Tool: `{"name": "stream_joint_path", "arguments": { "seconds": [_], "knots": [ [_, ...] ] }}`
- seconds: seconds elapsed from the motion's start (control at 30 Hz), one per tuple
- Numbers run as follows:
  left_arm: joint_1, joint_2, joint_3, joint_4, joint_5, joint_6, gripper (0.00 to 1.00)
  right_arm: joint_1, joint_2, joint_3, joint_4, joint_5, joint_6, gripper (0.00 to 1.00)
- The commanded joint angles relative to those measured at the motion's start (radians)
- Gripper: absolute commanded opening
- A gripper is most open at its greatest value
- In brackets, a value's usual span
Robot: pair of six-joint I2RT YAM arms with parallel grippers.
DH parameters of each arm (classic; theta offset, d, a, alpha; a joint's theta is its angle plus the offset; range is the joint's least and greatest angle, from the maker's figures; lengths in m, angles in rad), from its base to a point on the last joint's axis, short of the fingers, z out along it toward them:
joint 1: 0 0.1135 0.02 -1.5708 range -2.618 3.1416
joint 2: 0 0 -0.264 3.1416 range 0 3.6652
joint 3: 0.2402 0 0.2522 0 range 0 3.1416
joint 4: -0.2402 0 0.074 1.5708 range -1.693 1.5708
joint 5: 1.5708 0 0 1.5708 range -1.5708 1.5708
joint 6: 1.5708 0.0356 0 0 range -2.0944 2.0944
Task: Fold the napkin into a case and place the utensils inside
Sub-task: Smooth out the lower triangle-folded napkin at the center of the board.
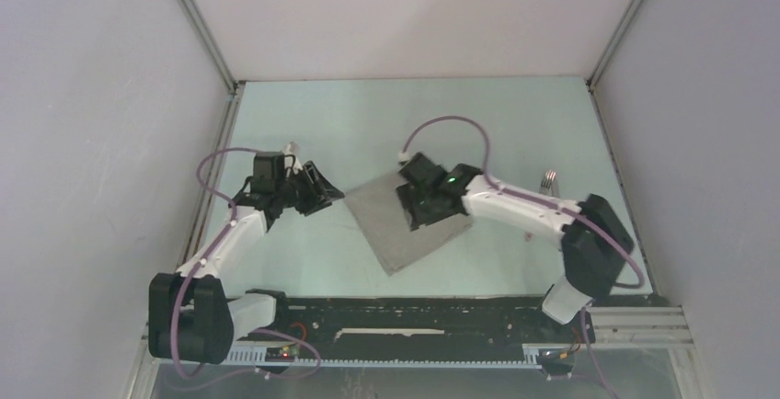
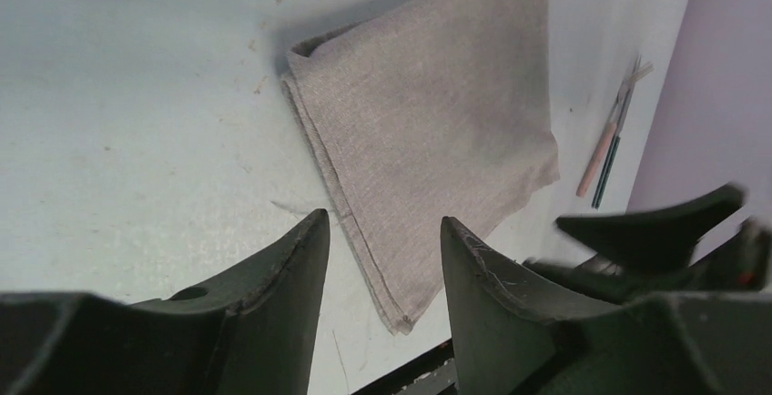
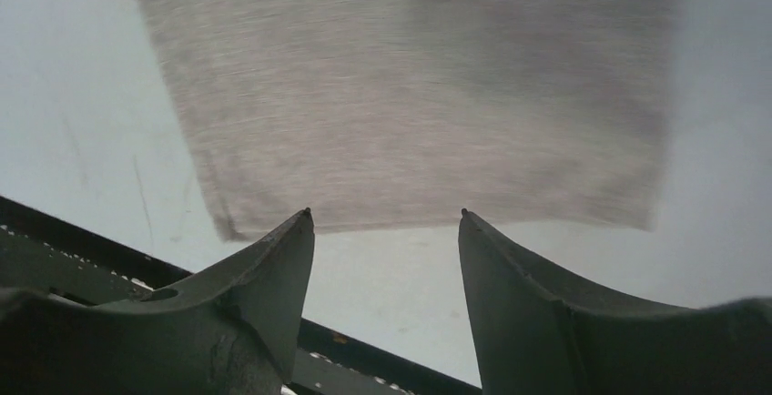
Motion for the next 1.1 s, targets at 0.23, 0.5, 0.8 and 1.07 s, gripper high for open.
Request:
{"name": "stream_joint_path", "arguments": {
  "seconds": [0.23,0.5,0.8,1.07],
  "knots": [
    [0.091,0.000,-0.009,0.015,0.055,0.013,0.55,0.337,0.357,0.297,0.040,0.012,0.087,0.55],
    [0.092,0.008,-0.024,0.035,0.071,0.005,0.55,0.364,0.392,0.293,0.018,0.049,0.130,0.57],
    [-0.003,0.030,-0.052,0.123,0.166,-0.034,0.63,0.171,0.124,0.069,0.086,-0.015,0.158,0.61],
    [-0.407,0.136,-0.100,0.356,0.120,-0.210,0.45,-0.227,-0.136,-0.195,0.281,-0.249,0.218,0.41]
  ]
}}
